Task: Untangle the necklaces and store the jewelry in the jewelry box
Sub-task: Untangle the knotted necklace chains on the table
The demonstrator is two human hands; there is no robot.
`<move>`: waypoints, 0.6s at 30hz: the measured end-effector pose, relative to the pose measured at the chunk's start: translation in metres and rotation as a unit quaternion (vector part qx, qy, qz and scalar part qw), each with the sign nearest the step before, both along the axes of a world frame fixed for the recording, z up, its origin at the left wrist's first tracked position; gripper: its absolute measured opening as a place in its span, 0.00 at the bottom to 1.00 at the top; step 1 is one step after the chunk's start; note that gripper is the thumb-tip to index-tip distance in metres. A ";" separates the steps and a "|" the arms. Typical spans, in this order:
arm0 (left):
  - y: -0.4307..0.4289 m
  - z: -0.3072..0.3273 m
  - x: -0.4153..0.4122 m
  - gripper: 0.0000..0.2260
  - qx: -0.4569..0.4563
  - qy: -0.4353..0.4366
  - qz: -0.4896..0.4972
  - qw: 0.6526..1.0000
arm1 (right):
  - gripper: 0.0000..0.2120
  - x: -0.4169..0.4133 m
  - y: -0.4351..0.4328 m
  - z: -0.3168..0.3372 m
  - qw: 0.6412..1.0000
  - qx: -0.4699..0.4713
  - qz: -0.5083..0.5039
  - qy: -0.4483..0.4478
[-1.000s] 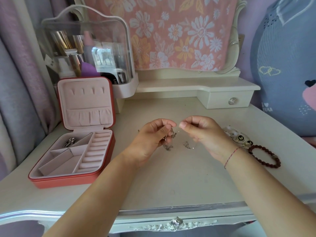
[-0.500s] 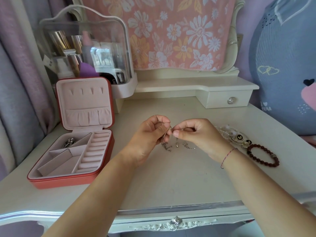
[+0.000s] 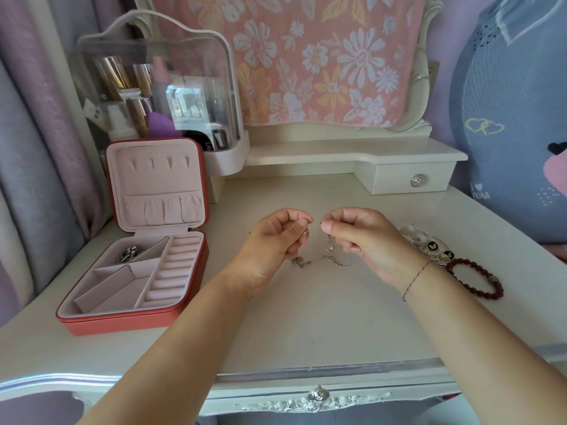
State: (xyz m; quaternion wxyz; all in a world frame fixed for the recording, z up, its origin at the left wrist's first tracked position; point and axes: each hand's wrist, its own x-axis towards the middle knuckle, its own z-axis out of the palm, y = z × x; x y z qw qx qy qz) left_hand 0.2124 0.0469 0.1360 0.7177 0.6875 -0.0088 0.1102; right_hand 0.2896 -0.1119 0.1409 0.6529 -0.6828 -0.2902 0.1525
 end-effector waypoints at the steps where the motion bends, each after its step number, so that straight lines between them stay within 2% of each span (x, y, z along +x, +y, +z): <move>1: 0.000 0.001 -0.001 0.06 -0.004 0.004 -0.005 1.000 | 0.07 0.000 0.000 0.000 1.000 0.012 0.006 0.010; 4: 0.000 0.002 -0.002 0.03 0.003 0.004 -0.013 1.000 | 0.02 -0.001 0.001 0.001 0.999 0.027 0.022 0.023; 9: -0.001 0.002 -0.001 0.02 0.016 -0.002 -0.003 1.000 | 0.08 -0.002 0.001 0.002 0.999 0.018 0.026 0.028; 14: -0.001 -0.001 0.001 0.06 0.025 -0.005 0.008 1.000 | 0.12 -0.003 0.000 0.002 0.998 -0.004 0.048 0.032; 18: 0.000 -0.002 0.003 0.11 0.019 -0.009 0.002 1.000 | 0.08 -0.004 0.000 0.003 0.997 0.006 0.065 0.034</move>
